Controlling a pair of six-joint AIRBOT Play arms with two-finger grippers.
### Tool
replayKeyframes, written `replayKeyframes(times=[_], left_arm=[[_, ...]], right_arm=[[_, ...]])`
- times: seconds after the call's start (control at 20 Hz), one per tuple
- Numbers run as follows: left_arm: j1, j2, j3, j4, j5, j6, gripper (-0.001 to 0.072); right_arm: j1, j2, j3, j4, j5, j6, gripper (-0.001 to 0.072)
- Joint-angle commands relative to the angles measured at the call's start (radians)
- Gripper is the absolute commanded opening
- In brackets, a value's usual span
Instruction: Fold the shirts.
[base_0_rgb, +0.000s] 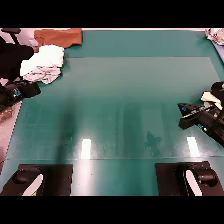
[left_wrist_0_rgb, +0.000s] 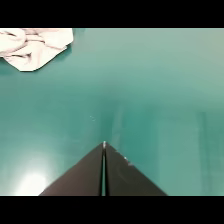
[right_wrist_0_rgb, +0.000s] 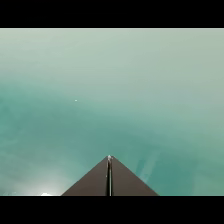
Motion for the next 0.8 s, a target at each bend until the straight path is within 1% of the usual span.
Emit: replayKeyframes(times=[0.0,0.65,0.75], left_arm=[[0.0,0.001,0.001,-0.016,0.011,0.001,0.0021],[0.0,0.001,0.001,-0.032,0.025,0.002,0.0022],[0.0,-0.003,0.016,-0.004,0.04,0.002,0.0021]], right_arm=[[-0.001,0.001,-0.001,0.0,0.0,0.0,0.0021],[-0.001,0.001,-0.001,0.0,-0.002,0.0,0.0021],[-0.001,-0.009,-0.001,0.003,-0.117,0.0,0.0021]])
